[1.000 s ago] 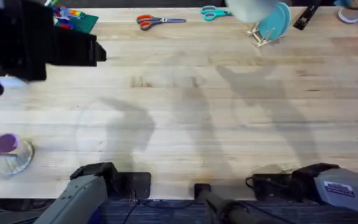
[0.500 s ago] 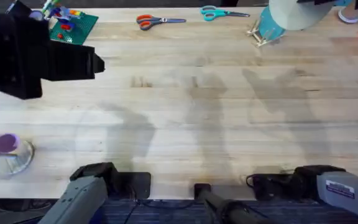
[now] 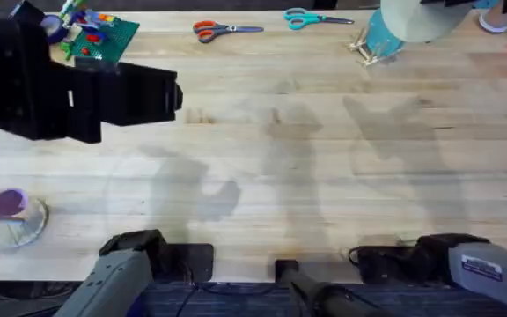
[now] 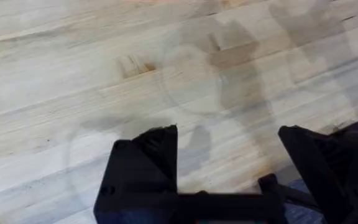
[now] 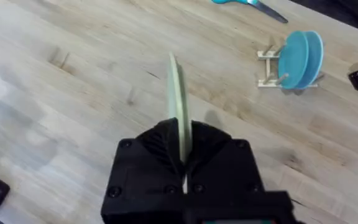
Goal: Pick up the plates from the table one by one and place each into a slot on the dish rack.
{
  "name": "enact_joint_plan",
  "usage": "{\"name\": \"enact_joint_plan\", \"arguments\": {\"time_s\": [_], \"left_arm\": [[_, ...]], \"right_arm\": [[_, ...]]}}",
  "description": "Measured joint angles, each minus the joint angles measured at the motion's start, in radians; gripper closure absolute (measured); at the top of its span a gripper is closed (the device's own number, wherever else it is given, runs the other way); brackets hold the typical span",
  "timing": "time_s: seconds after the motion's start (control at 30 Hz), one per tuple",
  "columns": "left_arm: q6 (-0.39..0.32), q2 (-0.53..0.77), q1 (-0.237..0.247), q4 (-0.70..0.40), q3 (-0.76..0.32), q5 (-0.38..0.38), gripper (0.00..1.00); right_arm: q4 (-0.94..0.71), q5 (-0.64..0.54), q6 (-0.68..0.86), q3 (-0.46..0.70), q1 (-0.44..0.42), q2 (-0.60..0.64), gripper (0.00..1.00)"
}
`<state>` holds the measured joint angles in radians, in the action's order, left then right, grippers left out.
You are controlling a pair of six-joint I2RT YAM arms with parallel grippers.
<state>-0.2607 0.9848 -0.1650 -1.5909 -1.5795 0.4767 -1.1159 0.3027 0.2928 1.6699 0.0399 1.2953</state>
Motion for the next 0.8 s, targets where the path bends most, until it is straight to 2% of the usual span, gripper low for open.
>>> {"name": "enact_joint_plan", "arguments": {"time_s": [0.27,0.57,0.8], "left_arm": [[0.000,0.000,0.000,0.000,0.000,0.000,0.008],[0.000,0.000,0.000,0.000,0.000,0.000,0.006],[0.000,0.000,0.000,0.000,0.000,0.000,0.007]], "right_arm": [[-0.001,-0.005,0.082,0.000,0.000,0.000,0.970],[-0.001,-0.149,0.188,0.000,0.000,0.000,0.970],[0.007,-0.185,0.213,0.000,-0.001,0.005,0.970]]}}
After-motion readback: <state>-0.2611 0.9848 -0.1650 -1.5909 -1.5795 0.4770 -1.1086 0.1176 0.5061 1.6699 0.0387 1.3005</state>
